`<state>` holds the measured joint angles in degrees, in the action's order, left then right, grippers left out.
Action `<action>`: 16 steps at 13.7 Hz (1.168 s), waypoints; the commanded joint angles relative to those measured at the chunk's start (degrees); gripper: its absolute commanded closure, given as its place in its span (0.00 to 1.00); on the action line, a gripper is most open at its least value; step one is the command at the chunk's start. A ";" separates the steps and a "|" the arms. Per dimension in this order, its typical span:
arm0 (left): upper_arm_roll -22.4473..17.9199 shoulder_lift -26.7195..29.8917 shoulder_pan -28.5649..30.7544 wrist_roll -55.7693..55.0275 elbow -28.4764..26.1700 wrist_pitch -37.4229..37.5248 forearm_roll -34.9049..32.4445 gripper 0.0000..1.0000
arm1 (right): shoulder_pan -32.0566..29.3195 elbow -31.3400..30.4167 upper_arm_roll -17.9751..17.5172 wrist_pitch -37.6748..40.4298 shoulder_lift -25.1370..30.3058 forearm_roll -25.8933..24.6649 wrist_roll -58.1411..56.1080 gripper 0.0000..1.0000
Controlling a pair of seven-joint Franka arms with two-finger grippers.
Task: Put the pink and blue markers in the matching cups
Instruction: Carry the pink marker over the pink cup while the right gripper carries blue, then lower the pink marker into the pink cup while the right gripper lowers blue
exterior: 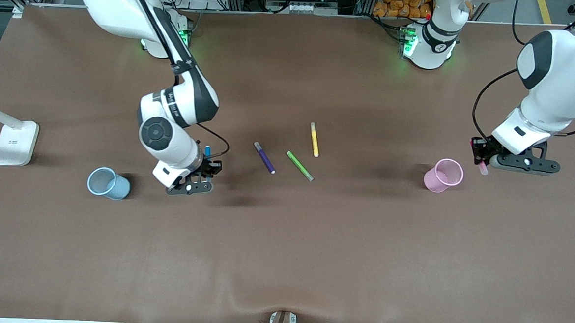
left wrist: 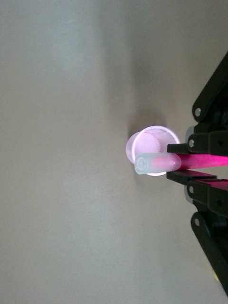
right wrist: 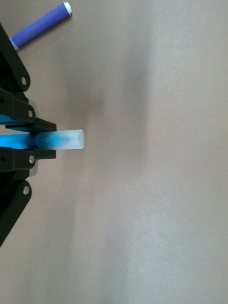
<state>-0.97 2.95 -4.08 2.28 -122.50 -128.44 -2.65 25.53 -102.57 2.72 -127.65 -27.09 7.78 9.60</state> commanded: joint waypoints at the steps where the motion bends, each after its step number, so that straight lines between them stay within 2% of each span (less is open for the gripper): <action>1: 0.53 0.57 0.48 -1.58 -4.06 -7.33 0.10 1.00 | -3.54 3.77 -0.96 3.97 0.02 5.99 -7.72 1.00; 4: 0.79 -2.49 0.56 4.20 -5.47 -11.74 -0.07 1.00 | -8.55 8.25 -0.87 11.86 -0.33 14.08 -17.66 1.00; 7: 0.88 -4.44 0.56 14.39 -5.21 -12.98 0.10 1.00 | -12.51 12.56 -0.78 17.42 -0.59 19.28 -24.34 1.00; 9: 0.97 -4.97 0.48 19.06 -5.38 -12.89 1.06 1.00 | -14.19 14.15 -0.87 18.48 -0.59 19.56 -28.65 1.00; 11: 0.97 -5.23 0.30 23.97 -5.38 -12.19 5.44 1.00 | -16.29 15.47 -0.87 20.15 -0.51 19.56 -35.31 1.00; 15: 0.80 -8.04 0.74 39.00 -4.77 -12.10 18.88 1.00 | -20.34 15.74 -0.78 20.86 -0.59 19.64 -60.33 1.00; 16: 0.79 -8.31 0.74 41.81 -4.77 -12.10 20.22 1.00 | -21.39 15.65 -0.78 20.95 -0.59 19.64 -65.62 1.00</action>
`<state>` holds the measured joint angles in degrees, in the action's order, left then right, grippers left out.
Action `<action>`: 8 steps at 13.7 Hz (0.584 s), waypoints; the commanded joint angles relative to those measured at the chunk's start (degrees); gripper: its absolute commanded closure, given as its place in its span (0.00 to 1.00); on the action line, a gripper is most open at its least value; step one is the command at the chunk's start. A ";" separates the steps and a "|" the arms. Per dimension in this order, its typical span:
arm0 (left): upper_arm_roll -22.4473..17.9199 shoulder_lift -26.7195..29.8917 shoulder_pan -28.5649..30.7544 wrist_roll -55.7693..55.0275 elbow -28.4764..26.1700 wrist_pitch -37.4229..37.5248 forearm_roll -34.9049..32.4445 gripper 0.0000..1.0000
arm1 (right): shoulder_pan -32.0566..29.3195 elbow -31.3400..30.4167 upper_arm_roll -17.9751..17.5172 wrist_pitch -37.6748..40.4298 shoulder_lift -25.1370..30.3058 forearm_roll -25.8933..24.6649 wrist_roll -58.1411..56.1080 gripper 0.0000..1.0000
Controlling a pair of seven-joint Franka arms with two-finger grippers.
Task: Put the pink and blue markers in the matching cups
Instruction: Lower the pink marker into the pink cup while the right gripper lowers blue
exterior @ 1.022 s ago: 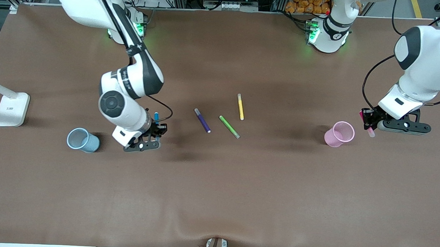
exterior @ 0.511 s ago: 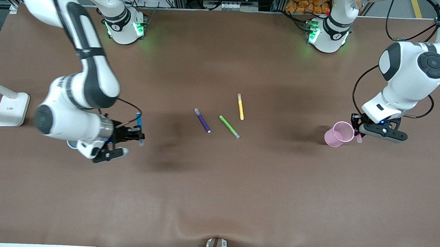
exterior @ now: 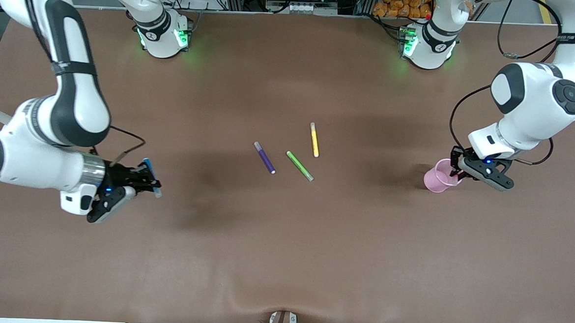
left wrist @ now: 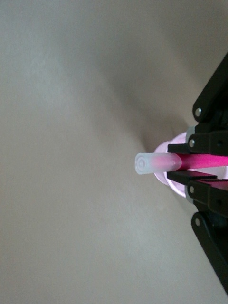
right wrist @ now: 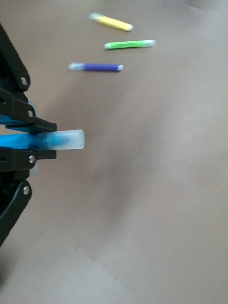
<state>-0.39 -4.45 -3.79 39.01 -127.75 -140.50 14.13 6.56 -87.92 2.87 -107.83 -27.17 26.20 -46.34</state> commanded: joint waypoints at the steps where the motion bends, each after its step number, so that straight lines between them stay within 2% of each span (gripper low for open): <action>1: 0.21 -1.09 0.45 7.46 0.49 -0.04 3.71 1.00 | -3.38 0.83 -0.93 1.48 -0.60 1.22 -14.61 1.00; 8: 0.30 -1.44 2.29 23.29 0.49 0.84 5.55 1.00 | -10.94 0.82 -0.93 11.31 -2.09 4.12 -41.00 1.00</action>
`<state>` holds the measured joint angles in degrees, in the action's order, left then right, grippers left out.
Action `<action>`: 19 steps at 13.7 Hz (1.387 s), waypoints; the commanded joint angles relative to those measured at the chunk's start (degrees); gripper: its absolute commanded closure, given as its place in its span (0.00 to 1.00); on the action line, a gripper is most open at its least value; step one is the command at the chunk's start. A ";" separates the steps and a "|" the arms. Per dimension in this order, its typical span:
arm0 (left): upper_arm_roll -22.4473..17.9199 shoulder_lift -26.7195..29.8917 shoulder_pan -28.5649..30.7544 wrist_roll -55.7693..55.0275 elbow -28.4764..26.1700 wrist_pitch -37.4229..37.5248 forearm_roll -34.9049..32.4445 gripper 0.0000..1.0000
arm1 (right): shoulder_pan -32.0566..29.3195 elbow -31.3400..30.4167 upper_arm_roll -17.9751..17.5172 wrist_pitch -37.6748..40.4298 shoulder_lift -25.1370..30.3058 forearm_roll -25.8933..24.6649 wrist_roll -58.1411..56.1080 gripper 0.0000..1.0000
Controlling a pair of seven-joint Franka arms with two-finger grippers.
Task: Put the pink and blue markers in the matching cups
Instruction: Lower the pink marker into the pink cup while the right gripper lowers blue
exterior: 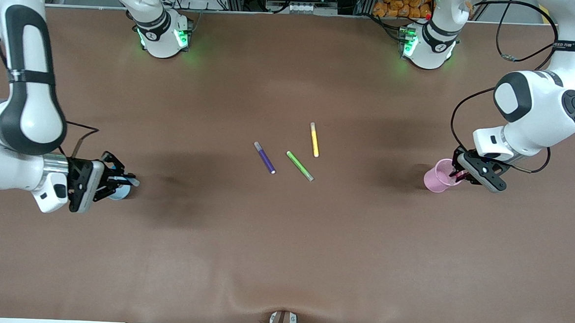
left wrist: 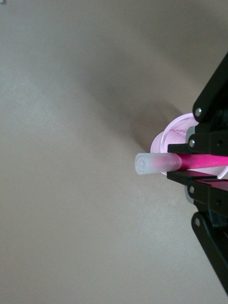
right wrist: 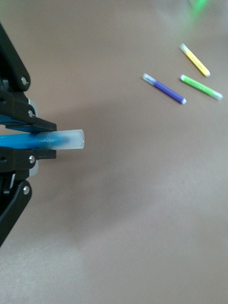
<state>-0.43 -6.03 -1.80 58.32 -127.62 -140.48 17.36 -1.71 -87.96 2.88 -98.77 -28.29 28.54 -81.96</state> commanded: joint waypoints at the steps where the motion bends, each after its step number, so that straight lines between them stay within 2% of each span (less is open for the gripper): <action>1: 0.34 0.14 0.31 6.43 0.35 1.78 4.76 1.00 | -3.99 0.86 -0.95 3.14 -1.50 2.48 -7.75 1.00; 6: 0.26 -0.39 2.07 23.38 0.52 5.12 14.43 1.00 | -8.74 0.95 -0.95 3.85 -5.81 8.80 -22.25 1.00; 10: 0.26 -1.61 4.17 35.96 0.53 9.86 23.66 1.00 | -12.08 1.12 -0.95 6.74 -6.78 12.94 -27.89 1.00; 12: 0.26 -2.40 5.84 41.50 0.79 10.93 25.08 1.00 | -13.66 1.12 -1.04 7.10 -7.13 13.21 -31.14 1.00; 15: 0.17 -4.86 8.21 47.14 3.42 15.84 26.14 1.00 | -15.95 1.12 -0.95 7.10 -9.32 18.82 -36.25 1.00; 19: 0.26 -7.41 10.15 53.55 6.40 20.76 27.63 1.00 | -16.83 1.12 -1.04 7.19 -9.86 20.24 -38.01 1.00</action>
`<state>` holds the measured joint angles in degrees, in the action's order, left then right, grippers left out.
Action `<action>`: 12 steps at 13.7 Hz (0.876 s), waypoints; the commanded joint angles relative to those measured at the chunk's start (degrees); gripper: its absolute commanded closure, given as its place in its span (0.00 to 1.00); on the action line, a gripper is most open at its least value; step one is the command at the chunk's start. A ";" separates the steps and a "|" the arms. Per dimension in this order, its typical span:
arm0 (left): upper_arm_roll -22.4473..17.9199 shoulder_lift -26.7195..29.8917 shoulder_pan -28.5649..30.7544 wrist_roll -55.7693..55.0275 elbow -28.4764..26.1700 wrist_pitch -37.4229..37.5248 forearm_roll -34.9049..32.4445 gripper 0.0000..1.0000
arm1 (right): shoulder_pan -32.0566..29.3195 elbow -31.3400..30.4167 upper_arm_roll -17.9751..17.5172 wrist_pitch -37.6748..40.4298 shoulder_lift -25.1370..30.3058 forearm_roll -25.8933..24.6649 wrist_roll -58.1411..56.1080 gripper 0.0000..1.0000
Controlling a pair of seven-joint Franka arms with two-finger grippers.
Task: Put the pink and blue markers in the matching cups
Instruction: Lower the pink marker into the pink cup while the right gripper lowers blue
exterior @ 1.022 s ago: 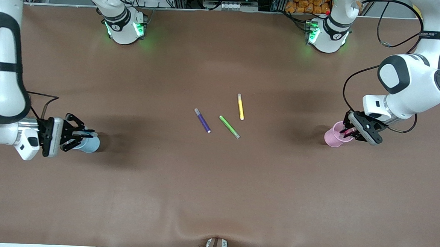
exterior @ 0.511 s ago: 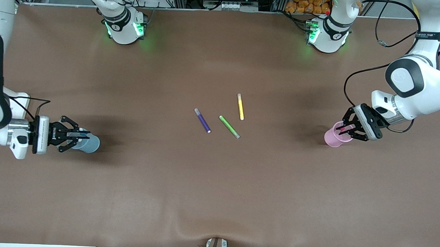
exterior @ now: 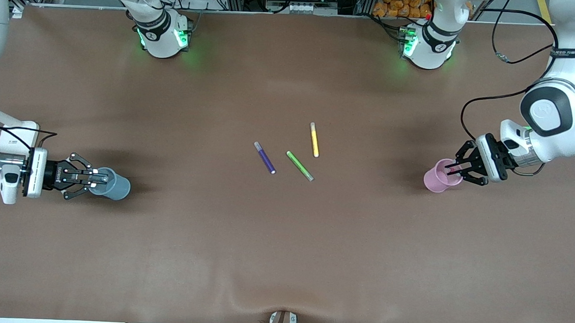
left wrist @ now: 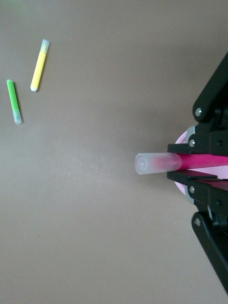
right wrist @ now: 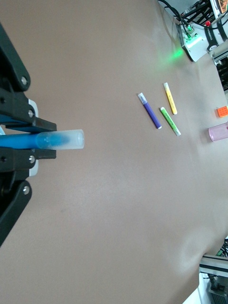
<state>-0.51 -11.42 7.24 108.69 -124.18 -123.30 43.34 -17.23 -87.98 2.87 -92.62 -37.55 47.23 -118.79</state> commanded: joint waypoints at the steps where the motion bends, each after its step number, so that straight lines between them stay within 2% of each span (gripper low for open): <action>1: 0.33 -2.47 1.90 4.50 3.58 4.47 1.75 1.00 | -1.49 1.14 -0.94 0.95 -0.59 1.64 -1.53 1.00; 6: 0.33 -4.05 2.08 7.41 4.38 5.35 1.75 1.00 | -2.37 1.14 -0.94 0.95 -1.12 1.64 -1.62 1.00; 7: 0.33 -4.23 1.99 7.41 4.38 5.44 1.75 1.00 | -2.45 1.14 -0.94 0.95 -1.12 1.55 -1.54 0.86; 8: 0.33 -4.32 1.99 7.41 4.38 5.53 1.75 1.00 | -2.45 1.14 -0.94 0.95 -1.03 1.47 -1.27 0.36; 9: 0.33 -4.32 2.08 7.41 4.38 5.79 1.75 1.00 | -2.45 0.97 -0.94 1.04 -1.12 1.47 -1.27 0.00; 10: 0.33 -4.23 2.08 7.32 4.55 6.32 1.75 0.71 | -2.45 1.05 -0.94 1.04 -1.03 1.47 -1.36 0.00; 11: 0.24 -4.40 2.17 7.23 5.25 6.76 1.75 0.01 | -2.37 1.23 -0.94 1.21 -0.86 1.38 -1.10 0.00; 12: 0.24 -5.10 2.17 7.06 5.61 7.72 1.83 0.00 | -2.37 1.31 -0.94 1.48 -0.77 1.38 -0.83 0.00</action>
<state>-0.38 -15.28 8.75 114.71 -120.38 -118.20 43.94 -18.47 -87.77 2.85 -92.46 -37.95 47.82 -119.68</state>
